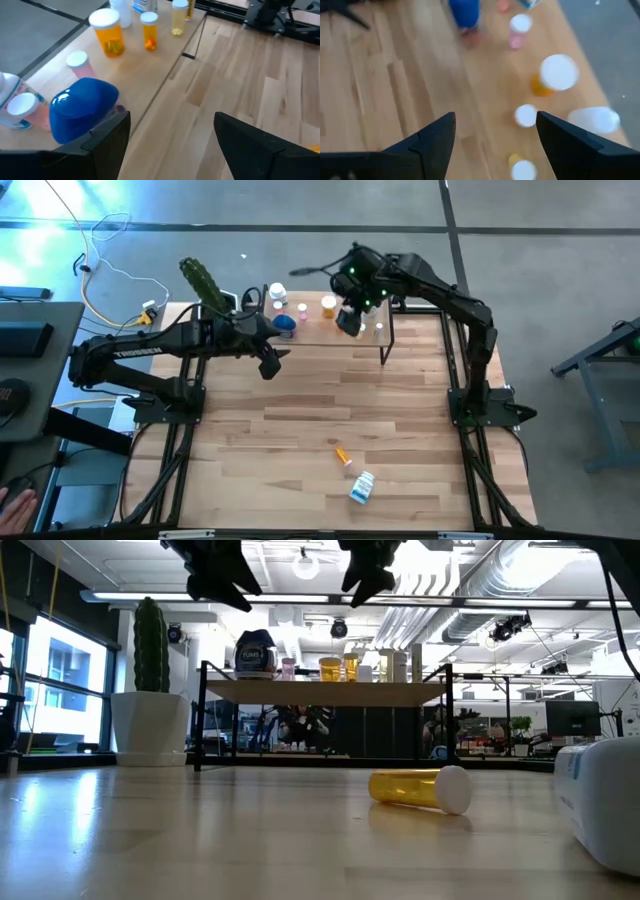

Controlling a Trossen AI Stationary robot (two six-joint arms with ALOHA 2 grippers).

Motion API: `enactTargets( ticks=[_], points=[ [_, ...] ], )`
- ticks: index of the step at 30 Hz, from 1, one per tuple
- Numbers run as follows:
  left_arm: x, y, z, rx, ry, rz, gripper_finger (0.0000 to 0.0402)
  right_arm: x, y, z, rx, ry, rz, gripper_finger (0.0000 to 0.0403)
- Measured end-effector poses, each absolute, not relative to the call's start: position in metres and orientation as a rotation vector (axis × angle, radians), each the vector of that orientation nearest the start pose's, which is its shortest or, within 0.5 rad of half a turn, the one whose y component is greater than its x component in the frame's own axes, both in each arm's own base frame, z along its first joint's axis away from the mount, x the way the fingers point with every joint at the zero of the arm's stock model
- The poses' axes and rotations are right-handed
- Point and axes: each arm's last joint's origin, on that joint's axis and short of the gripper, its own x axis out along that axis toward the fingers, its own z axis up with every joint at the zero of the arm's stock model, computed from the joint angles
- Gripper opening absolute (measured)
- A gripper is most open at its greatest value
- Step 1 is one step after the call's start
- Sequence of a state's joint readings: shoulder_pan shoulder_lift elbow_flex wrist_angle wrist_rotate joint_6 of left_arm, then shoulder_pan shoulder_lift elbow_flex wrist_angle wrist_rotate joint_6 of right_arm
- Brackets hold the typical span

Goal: Pick and place medicine bottles onto shelf by color
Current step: Put the white large pill bottle on the shelf

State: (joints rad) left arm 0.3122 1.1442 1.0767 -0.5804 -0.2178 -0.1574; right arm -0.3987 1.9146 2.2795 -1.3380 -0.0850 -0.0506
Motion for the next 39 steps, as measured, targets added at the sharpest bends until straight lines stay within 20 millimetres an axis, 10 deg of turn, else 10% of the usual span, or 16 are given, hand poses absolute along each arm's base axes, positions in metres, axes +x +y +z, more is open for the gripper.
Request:
enactTargets(
  ticks=[25, 39],
  points=[
    [0.225, 0.069, 0.329, -0.383, 0.561, 0.597, 0.0278, 0.237, -0.037, 0.382, 0.441, 0.75, -0.235, 0.0268],
    [0.232, 0.013, 0.325, -0.559, 0.579, 0.503, 0.0278, 0.218, 0.051, 0.369, 0.469, 0.704, 0.022, 0.0268]
  ],
)
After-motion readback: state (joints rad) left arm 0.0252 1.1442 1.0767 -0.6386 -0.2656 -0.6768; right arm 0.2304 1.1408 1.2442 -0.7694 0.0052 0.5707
